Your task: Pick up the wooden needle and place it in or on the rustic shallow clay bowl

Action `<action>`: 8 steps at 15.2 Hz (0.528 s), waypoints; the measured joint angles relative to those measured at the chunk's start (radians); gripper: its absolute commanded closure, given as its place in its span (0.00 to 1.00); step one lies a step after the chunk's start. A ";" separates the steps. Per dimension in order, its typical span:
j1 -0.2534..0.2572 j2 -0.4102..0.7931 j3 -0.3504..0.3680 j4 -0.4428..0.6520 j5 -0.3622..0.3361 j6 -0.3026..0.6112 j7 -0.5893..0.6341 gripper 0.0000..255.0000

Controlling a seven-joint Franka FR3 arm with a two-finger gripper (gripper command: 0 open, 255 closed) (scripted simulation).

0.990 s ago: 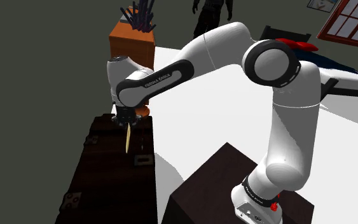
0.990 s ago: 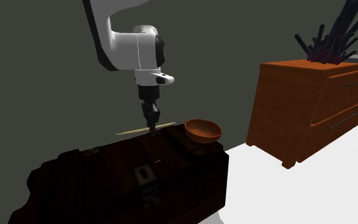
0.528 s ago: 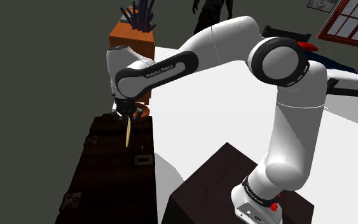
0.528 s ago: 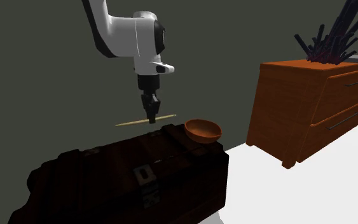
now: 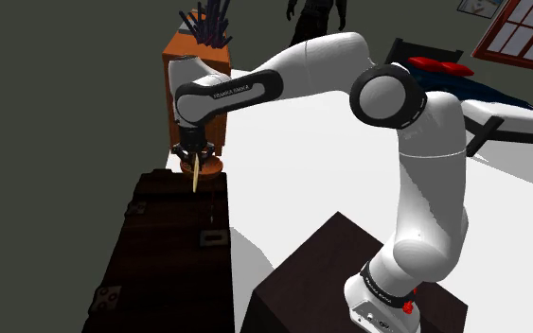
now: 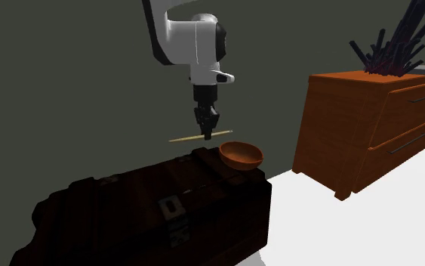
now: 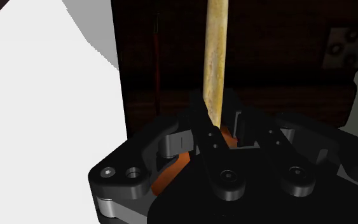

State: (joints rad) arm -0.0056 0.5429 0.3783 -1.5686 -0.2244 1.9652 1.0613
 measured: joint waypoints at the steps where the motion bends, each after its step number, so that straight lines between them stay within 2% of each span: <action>1: -0.004 0.031 -0.008 0.049 -0.006 -0.019 -0.018 1.00; 8: -0.021 0.227 -0.054 0.393 -0.033 -0.157 -0.135 1.00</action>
State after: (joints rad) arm -0.0265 0.7702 0.3239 -1.1757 -0.2571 1.8077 0.9263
